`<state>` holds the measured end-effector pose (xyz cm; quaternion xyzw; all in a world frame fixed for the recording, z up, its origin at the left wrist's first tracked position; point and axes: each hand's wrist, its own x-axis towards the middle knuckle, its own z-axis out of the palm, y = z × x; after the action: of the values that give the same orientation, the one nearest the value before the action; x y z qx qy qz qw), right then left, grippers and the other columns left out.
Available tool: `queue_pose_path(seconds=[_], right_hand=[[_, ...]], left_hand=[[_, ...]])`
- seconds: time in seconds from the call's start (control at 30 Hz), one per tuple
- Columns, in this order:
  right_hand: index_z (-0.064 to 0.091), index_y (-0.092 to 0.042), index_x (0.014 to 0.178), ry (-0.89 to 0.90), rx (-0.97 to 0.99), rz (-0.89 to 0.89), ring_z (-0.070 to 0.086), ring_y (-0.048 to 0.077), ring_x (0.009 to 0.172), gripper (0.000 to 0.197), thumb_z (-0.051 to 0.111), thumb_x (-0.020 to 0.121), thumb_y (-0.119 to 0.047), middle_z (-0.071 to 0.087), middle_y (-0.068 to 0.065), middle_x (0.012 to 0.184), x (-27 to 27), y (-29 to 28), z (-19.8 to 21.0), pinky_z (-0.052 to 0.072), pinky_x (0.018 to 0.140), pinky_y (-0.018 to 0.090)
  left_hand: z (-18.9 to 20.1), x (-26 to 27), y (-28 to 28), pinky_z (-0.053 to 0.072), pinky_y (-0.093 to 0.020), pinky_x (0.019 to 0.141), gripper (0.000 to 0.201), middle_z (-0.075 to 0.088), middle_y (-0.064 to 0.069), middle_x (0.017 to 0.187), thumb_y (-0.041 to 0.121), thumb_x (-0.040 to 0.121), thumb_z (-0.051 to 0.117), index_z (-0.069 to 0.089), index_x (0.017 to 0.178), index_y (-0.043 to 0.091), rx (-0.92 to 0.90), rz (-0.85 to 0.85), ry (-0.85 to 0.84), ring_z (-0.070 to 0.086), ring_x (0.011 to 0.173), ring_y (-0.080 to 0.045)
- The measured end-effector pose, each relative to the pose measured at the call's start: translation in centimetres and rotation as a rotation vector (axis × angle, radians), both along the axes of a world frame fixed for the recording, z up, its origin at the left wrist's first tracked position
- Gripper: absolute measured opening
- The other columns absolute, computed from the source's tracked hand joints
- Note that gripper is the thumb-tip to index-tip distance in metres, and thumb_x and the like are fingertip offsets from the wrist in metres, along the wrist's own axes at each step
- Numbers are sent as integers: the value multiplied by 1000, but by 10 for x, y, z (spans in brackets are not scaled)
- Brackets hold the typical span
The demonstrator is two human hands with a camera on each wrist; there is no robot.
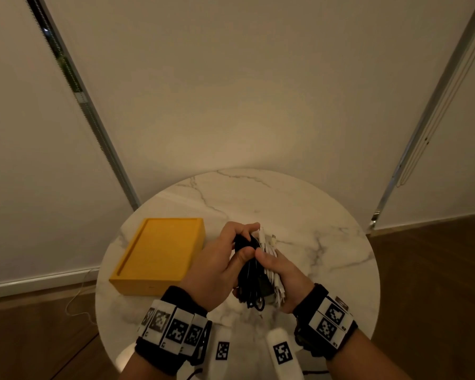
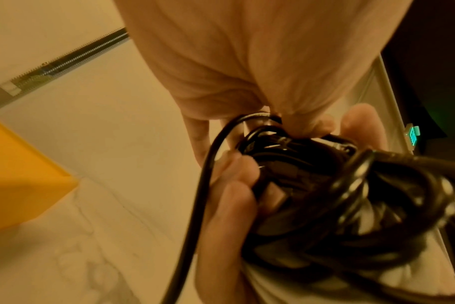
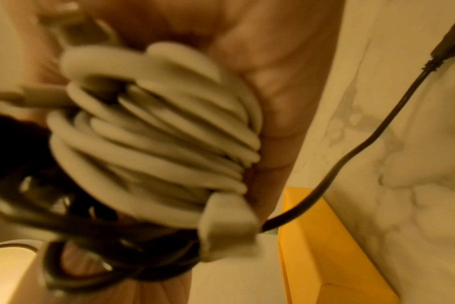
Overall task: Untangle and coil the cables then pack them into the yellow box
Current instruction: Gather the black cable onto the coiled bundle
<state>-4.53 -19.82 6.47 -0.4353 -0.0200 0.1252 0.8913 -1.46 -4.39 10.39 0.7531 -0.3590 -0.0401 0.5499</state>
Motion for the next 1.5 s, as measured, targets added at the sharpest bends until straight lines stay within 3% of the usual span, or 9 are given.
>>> queue_pose_path(seconds=[0.23,0.37,0.47,0.63,0.9,1.03,1.17,1.37,1.5], right_hand=[[63,-5,114,-89,-103,14,67,35,77,61,93,62,-18,66,20,95,2,0,7,60,72,45],[51,6,123,-45,-123,-50,65,37,71,86,96,55,-21,58,25,94,0,3,5,59,67,45],[56,3,118,-14,-72,-77,66,36,68,81,95,51,-19,61,23,89,-4,3,4,59,64,45],[64,0,107,15,35,-81,67,35,70,80,101,44,-31,64,21,90,-5,4,5,59,64,45],[65,-2,109,66,108,-86,68,33,70,84,103,41,-33,65,19,90,-5,2,4,60,63,44],[65,-3,106,109,142,-76,68,33,70,84,104,38,-33,66,18,89,-3,-1,3,60,63,42],[62,-2,111,85,120,-55,69,33,69,88,104,39,-33,68,18,89,-3,-3,2,60,62,43],[73,-5,98,13,82,-17,68,36,71,68,103,41,-25,65,19,90,-6,-5,7,59,64,46],[64,6,107,45,86,-37,67,38,73,82,101,39,-23,64,22,91,-6,-6,7,59,69,49]], left_hand=[[-2,1,-3,49,-38,102,18,53,10,137,20,96,50,45,98,37,-60,2,90,51,130,-9],[1,5,1,48,-20,91,20,60,10,118,10,94,53,57,97,29,0,163,-191,57,114,-7],[2,8,5,46,-10,81,27,65,16,99,-5,91,62,67,100,21,59,268,-363,61,97,1],[3,8,4,57,-21,71,17,75,16,94,13,92,66,75,105,21,44,378,-436,68,85,5],[8,5,-1,56,-35,68,12,76,10,89,10,95,61,67,102,18,25,301,-259,71,81,-5],[10,6,-1,54,-23,67,14,74,15,90,3,97,57,64,102,13,18,252,-239,69,81,-6],[11,10,-1,58,-32,68,15,74,14,86,7,93,65,71,99,20,23,287,-273,70,82,-5],[15,13,2,49,-12,63,22,69,13,83,10,85,75,78,96,28,55,321,-408,65,81,-6],[16,12,-2,52,-10,70,14,72,21,81,13,84,78,78,94,23,8,348,-334,69,78,3]])
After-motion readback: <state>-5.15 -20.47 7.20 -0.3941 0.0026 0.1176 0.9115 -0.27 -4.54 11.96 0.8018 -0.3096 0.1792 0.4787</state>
